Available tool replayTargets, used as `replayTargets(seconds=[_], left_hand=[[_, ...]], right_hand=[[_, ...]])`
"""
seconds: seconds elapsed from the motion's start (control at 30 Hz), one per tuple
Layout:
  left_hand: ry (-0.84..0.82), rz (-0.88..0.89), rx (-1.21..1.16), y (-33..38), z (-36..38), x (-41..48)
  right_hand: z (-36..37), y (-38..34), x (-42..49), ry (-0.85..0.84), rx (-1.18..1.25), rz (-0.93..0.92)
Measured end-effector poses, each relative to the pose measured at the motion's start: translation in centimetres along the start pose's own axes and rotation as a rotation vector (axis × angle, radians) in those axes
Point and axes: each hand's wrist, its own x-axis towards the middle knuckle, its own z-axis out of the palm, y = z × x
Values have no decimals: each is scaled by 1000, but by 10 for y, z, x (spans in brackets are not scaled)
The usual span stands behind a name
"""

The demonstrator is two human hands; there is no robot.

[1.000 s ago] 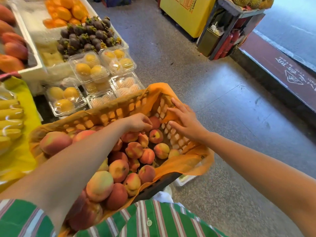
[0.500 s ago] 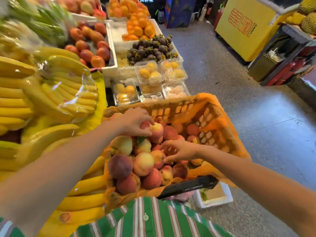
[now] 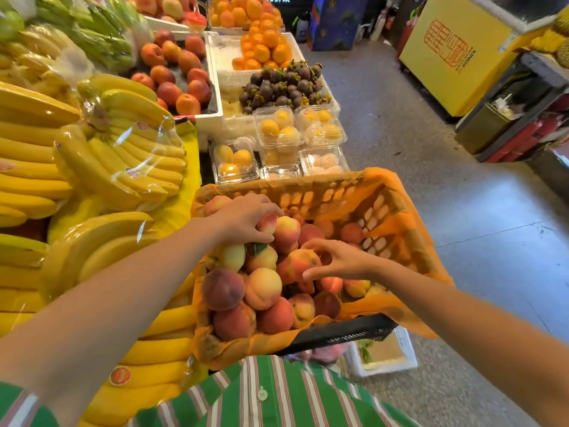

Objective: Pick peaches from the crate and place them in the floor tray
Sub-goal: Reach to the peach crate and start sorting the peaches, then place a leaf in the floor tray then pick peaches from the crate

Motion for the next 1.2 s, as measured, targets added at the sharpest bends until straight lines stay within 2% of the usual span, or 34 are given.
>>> replayTargets(seconds=[0.2,0.3,0.37,0.43,0.5,0.57,0.63,0.8,1.0,1.2], left_hand=[[42,20,68,16,-4,18],[-121,-51,281,23,-6,25],[-143,-84,299,25,-6,26],[-45,-71,216,25,-7,27],[32,34,5,29,-9,28],[-66,154,-326,42,-11,27],[-181,209,-514,64,-10,26],[-2,329,-677,122,6,37],[24,265,-965,203,36,52],[110,268,-1004,333,78,76]], right_hand=[[-20,9,-14,130,300,64],[-22,3,-23,121,474,102],[-22,2,-26,118,539,127],[-21,1,-29,115,610,136],[-19,-1,-33,127,696,149],[-17,-6,-39,168,793,156],[-15,-11,-50,222,869,139],[-13,-1,-89,392,1006,120],[-25,46,-170,489,1062,94],[-25,112,-282,664,918,-16]])
